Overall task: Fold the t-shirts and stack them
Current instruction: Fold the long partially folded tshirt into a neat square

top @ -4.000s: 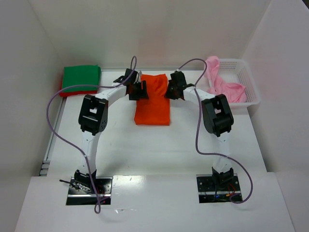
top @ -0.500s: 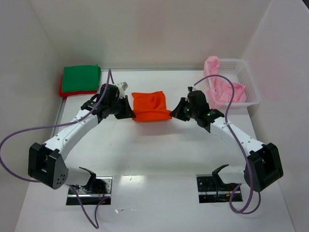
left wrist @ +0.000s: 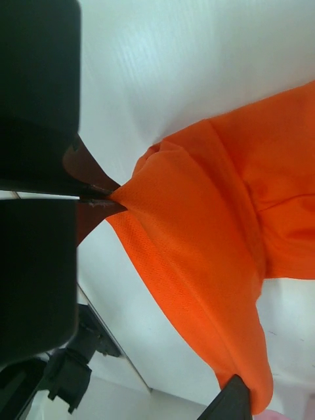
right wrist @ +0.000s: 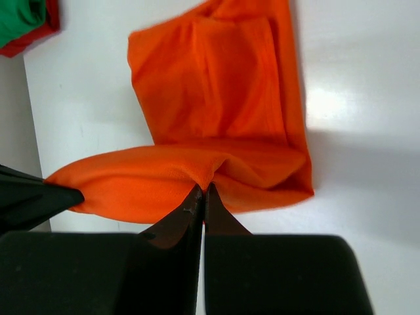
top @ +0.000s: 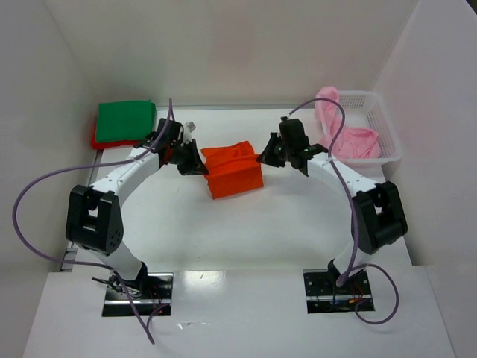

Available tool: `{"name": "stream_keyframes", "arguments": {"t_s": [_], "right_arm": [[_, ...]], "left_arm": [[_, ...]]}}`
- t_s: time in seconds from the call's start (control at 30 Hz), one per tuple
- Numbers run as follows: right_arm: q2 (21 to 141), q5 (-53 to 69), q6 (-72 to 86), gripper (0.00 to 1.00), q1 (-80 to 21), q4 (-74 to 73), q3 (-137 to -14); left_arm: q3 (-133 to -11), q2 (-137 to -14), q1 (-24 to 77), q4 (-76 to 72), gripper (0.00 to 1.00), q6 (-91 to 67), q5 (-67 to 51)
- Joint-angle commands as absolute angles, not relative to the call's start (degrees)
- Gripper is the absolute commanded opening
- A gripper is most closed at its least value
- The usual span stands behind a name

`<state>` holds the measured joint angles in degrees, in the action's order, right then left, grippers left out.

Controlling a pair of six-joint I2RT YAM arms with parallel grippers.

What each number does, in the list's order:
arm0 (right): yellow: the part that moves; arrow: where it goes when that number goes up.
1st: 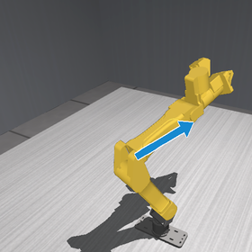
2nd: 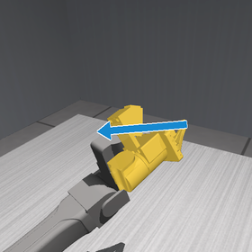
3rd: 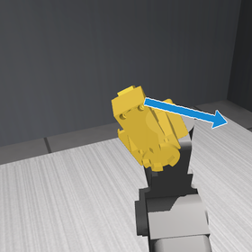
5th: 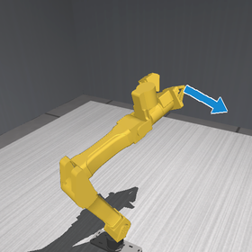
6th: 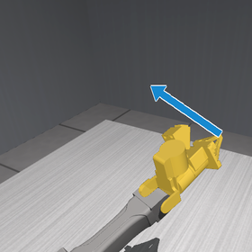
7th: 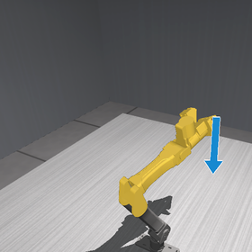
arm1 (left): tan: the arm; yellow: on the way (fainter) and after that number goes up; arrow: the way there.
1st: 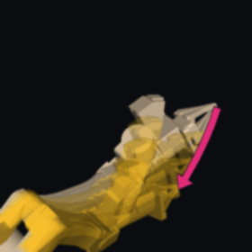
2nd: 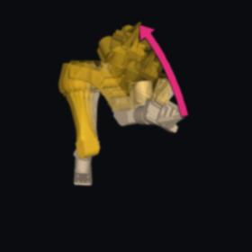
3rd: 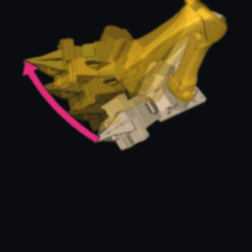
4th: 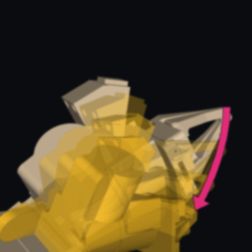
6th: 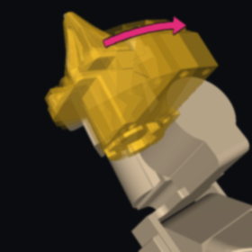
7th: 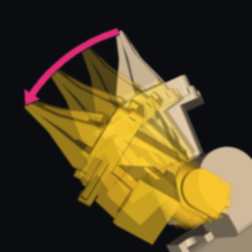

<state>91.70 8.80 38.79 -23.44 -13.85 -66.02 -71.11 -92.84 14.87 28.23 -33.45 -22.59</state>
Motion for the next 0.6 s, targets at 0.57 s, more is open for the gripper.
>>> {"name": "stream_keyframes", "arguments": {"t_s": [0.57], "right_arm": [[119.08,13.1,35.07,0.08,-19.07,-9.49,-96.49]], "left_arm": [[-88.68,-114.7,4.66,23.65,0.17,-33.13,-33.31]]}}
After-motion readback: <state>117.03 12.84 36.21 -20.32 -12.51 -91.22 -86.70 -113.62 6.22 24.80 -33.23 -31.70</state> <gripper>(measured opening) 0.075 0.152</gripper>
